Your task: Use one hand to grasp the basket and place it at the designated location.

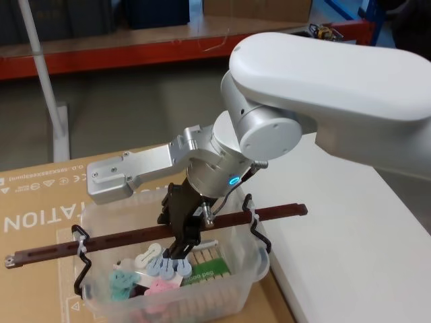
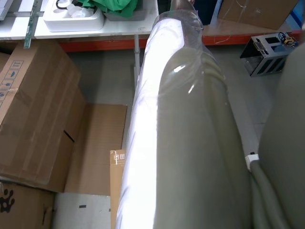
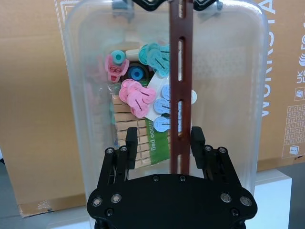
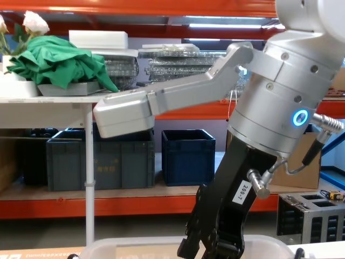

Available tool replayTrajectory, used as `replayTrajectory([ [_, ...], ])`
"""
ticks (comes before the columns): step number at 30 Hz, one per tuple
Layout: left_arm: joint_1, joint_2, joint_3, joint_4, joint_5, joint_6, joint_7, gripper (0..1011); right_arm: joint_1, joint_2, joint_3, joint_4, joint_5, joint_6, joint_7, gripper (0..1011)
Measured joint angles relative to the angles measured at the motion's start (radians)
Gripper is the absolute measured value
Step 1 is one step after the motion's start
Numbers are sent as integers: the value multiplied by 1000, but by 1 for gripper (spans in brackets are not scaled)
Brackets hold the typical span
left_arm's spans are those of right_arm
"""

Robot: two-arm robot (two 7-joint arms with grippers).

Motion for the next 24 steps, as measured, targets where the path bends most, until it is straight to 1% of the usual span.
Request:
replayTrajectory([
  [2, 0, 0, 0, 0, 0, 0, 0, 0, 0, 1, 2, 0, 2, 2, 0, 696],
  [3, 0, 0, 0, 0, 0, 0, 0, 0, 0, 3, 4, -1, 4, 3, 0, 712],
  [4, 0, 0, 0, 0, 0, 0, 0, 0, 1, 5, 7, -3, 6, 4, 0, 769],
  [7, 0, 0, 0, 0, 0, 0, 0, 0, 2, 7, 11, -4, 9, 6, 0, 818],
  [8, 0, 0, 0, 0, 0, 0, 0, 0, 2, 9, 14, -5, 10, 7, 0, 880],
  [11, 0, 0, 0, 0, 0, 0, 0, 0, 3, 12, 19, -6, 13, 9, 0, 939],
  [12, 0, 0, 0, 0, 0, 0, 0, 0, 3, 13, 20, -7, 14, 10, 0, 974],
  [14, 0, 0, 0, 0, 0, 0, 0, 0, 4, 16, 23, -8, 16, 11, 0, 1000],
  [24, 0, 0, 0, 0, 0, 0, 0, 0, 15, 35, 59, -5, 42, 14, -6, 1000],
])
